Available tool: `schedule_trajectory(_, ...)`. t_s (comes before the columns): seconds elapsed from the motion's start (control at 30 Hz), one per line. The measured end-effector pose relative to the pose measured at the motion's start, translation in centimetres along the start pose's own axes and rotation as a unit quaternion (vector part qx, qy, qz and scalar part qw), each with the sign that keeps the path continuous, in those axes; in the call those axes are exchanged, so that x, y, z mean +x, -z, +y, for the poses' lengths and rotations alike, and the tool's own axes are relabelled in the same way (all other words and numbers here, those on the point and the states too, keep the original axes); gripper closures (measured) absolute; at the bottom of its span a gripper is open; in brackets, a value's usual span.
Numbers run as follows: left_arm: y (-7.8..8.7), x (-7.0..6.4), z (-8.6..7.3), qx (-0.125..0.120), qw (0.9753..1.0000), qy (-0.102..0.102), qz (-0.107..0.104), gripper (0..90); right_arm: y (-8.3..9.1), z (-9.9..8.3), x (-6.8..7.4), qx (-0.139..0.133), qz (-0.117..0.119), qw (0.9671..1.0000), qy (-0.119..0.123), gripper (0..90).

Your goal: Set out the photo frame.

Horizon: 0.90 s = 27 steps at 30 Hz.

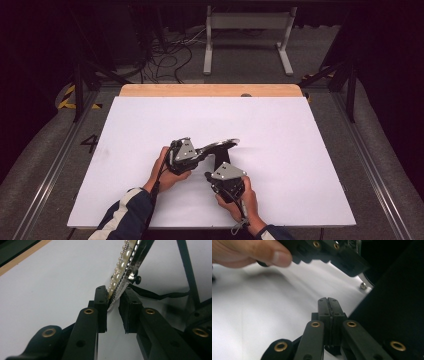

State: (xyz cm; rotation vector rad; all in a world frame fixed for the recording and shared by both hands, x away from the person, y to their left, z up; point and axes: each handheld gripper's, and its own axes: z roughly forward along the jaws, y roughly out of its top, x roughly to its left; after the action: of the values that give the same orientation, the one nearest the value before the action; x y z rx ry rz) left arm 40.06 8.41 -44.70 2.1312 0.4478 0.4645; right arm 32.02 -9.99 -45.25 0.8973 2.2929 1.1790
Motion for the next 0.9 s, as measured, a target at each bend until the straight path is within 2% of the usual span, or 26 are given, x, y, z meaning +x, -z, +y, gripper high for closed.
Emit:
schedule_trajectory(0.07,0.0,0.0,0.0,-0.002,1.0,0.0,-0.001,75.9,-0.1,0.2,0.2,-0.004,0.006,1.0,-0.005,90.0)
schedule_trajectory(0.17,-0.2,-0.1,0.1,-0.014,0.9998,0.008,-0.013,67.9,-0.5,0.2,0.6,0.001,0.005,1.0,0.0,90.0)
schedule_trajectory(0.27,-0.2,-0.2,0.3,-0.013,0.9999,0.007,-0.008,66.0,-0.6,0.1,0.5,0.004,-0.001,1.0,-0.001,90.0)
schedule_trajectory(0.33,-0.1,-0.1,0.2,-0.015,0.9998,0.009,0.0,73.1,-0.5,0.1,0.3,0.005,-0.016,0.9998,-0.005,90.0)
schedule_trajectory(0.37,-0.1,0.0,0.1,-0.015,0.9998,0.011,-0.003,73.8,-0.5,0.1,0.2,0.005,-0.02,0.9998,-0.005,90.0)
schedule_trajectory(0.77,0.4,-0.8,0.4,0.001,0.9997,-0.025,0.005,78.2,0.0,-0.2,-0.2,0.011,-0.031,0.9991,-0.026,90.0)
schedule_trajectory(0.9,0.5,-1.1,0.5,0.007,0.9992,-0.037,0.01,79.0,0.3,-0.4,-0.3,0.01,-0.03,0.9992,-0.025,90.0)
